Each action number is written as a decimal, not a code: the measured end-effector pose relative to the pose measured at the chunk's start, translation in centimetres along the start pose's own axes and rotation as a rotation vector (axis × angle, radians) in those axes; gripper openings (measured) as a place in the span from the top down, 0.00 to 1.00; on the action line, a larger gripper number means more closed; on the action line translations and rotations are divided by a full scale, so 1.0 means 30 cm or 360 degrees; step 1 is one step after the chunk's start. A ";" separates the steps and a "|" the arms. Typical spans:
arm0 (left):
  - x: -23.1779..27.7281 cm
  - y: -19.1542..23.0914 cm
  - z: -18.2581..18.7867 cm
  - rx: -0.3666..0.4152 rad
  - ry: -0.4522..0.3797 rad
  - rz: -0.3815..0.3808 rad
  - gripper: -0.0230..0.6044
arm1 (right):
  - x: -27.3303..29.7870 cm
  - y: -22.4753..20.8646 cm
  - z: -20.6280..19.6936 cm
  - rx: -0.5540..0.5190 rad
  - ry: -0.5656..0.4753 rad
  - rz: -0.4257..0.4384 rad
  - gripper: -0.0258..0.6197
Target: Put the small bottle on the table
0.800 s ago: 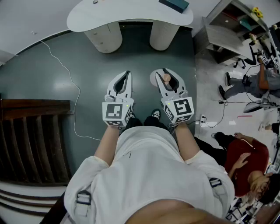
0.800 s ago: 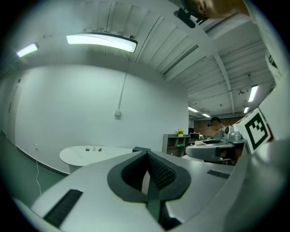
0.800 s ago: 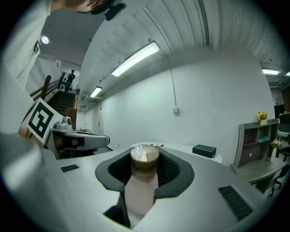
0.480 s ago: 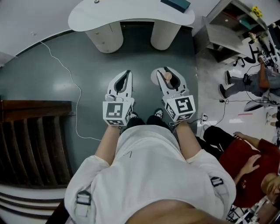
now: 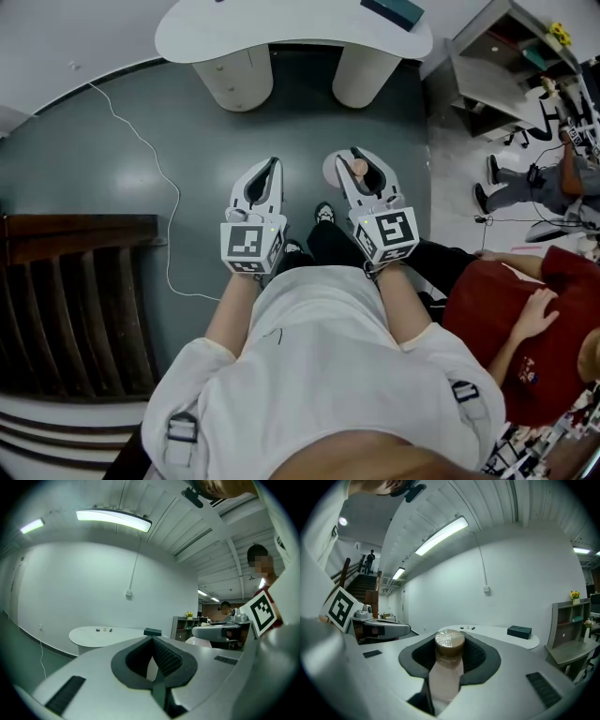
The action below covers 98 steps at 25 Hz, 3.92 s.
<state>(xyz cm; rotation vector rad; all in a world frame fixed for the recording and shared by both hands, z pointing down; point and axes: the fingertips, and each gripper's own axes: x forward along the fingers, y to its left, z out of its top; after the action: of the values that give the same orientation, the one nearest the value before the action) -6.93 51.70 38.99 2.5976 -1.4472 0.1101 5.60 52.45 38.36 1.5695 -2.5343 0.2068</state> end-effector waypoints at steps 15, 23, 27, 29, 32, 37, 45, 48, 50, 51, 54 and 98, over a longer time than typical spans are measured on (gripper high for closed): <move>0.424 0.279 0.069 0.0012 0.0044 0.0112 0.94 | 0.475 -0.214 0.090 -0.0028 -0.0017 0.0136 0.78; 0.737 0.302 0.097 -0.0010 0.0100 0.0096 0.94 | 0.663 -0.464 0.118 -0.0031 0.0015 0.0121 0.78; 0.849 0.313 0.093 -0.0024 0.0143 0.0084 0.94 | 0.739 -0.561 0.113 -0.0012 0.0041 0.0104 0.78; 0.899 0.331 0.089 -0.0023 0.0164 0.0077 0.94 | 0.778 -0.596 0.115 -0.0002 0.0051 0.0095 0.78; 0.978 0.380 0.086 -0.0027 0.0179 0.0073 0.94 | 0.854 -0.639 0.117 0.0011 0.0062 0.0086 0.78; 1.136 0.481 0.098 -0.0035 0.0190 0.0037 0.94 | 1.006 -0.711 0.131 0.0015 0.0079 0.0055 0.78; 1.405 0.715 0.147 -0.0023 0.0232 -0.0080 0.94 | 1.307 -0.803 0.192 0.0032 0.0116 -0.0056 0.78; 1.500 0.816 0.154 -0.0023 0.0255 -0.0127 0.94 | 1.421 -0.833 0.213 0.0059 0.0121 -0.0109 0.78; 1.551 0.879 0.147 -0.0022 0.0272 -0.0156 0.94 | 1.487 -0.842 0.211 0.0086 0.0131 -0.0133 0.78; 1.572 0.907 0.143 -0.0022 0.0280 -0.0170 0.94 | 1.519 -0.845 0.207 0.0096 0.0137 -0.0144 0.78; 1.632 0.993 0.131 -0.0014 0.0300 -0.0193 0.94 | 1.618 -0.852 0.200 0.0107 0.0149 -0.0170 0.78; 2.068 1.554 -0.206 -0.0410 0.0712 0.0522 0.94 | 2.736 -1.080 -0.078 -0.0030 0.0644 0.0614 0.78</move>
<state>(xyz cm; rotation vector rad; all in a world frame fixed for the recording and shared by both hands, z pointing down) -13.70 -23.22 59.09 1.9547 -1.5714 0.4765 -1.32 -33.24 58.42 0.8996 -2.4645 0.4879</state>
